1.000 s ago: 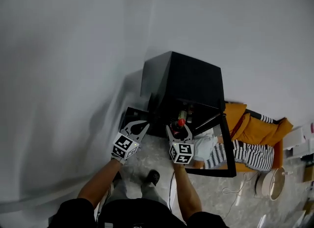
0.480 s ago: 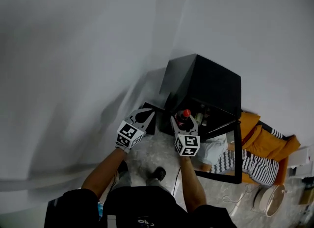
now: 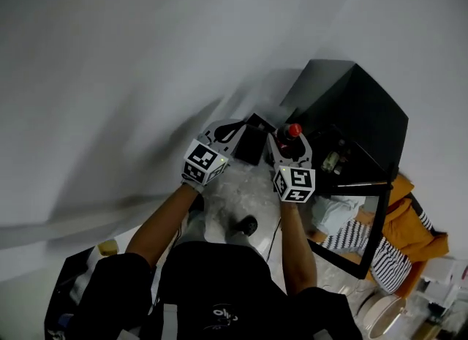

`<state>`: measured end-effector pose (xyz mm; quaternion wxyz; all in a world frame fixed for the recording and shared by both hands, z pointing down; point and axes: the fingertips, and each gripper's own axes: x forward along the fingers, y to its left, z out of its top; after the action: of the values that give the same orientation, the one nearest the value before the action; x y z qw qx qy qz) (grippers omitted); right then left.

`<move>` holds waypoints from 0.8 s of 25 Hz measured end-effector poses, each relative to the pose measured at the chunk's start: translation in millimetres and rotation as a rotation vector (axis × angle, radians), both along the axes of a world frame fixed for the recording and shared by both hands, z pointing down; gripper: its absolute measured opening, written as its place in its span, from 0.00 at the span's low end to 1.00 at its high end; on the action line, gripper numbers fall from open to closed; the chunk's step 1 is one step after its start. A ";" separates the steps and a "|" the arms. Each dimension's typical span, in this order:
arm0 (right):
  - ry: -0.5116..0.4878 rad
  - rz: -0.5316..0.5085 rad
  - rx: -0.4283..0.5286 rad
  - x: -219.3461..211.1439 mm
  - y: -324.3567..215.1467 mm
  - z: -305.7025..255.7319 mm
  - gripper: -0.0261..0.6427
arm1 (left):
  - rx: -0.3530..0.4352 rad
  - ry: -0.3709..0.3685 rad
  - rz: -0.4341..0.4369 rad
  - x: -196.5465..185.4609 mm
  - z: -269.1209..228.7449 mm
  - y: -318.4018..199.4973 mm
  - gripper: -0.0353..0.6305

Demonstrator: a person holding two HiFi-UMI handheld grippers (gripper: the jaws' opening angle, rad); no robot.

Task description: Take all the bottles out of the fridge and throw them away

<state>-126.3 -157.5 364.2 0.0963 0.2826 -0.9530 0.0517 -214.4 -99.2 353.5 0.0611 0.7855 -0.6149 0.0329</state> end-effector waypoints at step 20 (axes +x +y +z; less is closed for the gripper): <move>0.029 0.000 -0.078 -9.0 -39.5 135.7 0.51 | -0.076 0.029 0.021 -8.7 118.2 -35.2 0.06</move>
<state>-135.3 -197.0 499.9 0.1209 0.2793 -0.9488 0.0847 -223.1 -134.4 471.7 0.0993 0.7895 -0.6040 0.0457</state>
